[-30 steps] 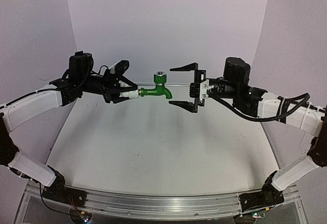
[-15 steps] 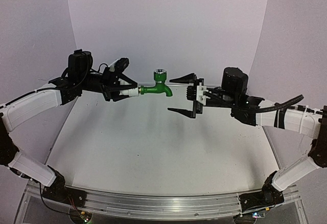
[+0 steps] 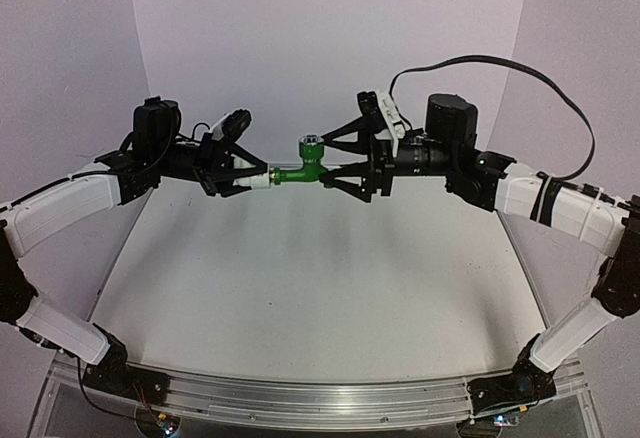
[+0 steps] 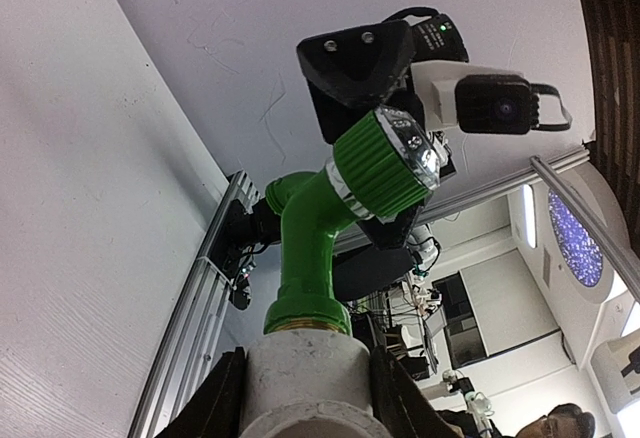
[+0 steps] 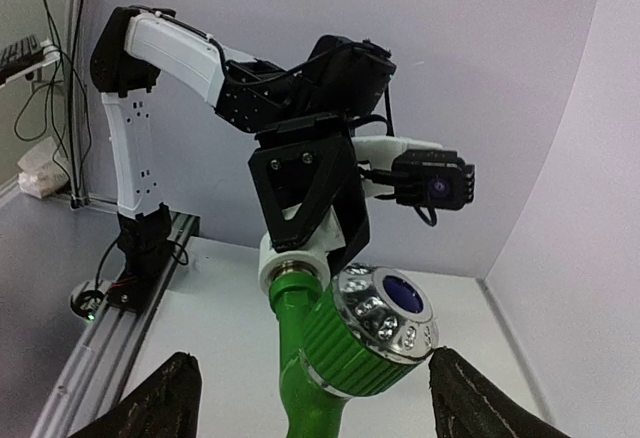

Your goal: Install the water faucets

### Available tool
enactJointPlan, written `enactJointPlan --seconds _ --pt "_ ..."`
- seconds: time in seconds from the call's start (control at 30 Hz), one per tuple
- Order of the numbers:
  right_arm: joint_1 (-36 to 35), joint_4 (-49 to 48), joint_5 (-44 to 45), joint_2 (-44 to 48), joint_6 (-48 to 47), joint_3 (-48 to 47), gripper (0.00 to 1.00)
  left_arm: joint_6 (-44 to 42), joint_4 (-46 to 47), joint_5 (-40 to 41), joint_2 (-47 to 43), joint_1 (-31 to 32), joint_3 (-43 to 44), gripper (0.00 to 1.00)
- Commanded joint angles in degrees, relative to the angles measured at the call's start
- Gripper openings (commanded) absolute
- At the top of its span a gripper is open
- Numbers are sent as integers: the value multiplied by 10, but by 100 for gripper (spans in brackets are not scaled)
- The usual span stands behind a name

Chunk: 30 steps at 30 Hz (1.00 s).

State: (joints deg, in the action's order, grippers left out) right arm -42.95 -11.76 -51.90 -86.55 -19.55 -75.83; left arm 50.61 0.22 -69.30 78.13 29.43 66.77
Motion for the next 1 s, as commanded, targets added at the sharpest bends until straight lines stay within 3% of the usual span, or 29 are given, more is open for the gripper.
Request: enactJointPlan --seconds 0.0,0.37,0.5,0.63,0.77,0.87,0.97 --pt "-3 13 -31 -37 177 -42 77 -25 41 -17 -4 -2 42 0" --pt "-3 -63 -33 -94 385 -76 62 -28 42 -26 -5 -2 38 0" --pt "-3 -73 -40 -104 431 -84 48 -31 42 -26 -5 -2 35 0" --pt "-4 -96 -67 -111 473 -83 47 -33 42 -27 -2 -2 35 0" --pt "-4 -105 -75 -119 520 -87 21 -39 42 -25 -1 -2 39 0" --pt "-5 -142 -82 -130 610 -81 0 -75 41 -9 -8 -1 40 0" --pt "-5 -162 -78 -139 703 -83 0 -205 17 29 -30 -1 45 0"
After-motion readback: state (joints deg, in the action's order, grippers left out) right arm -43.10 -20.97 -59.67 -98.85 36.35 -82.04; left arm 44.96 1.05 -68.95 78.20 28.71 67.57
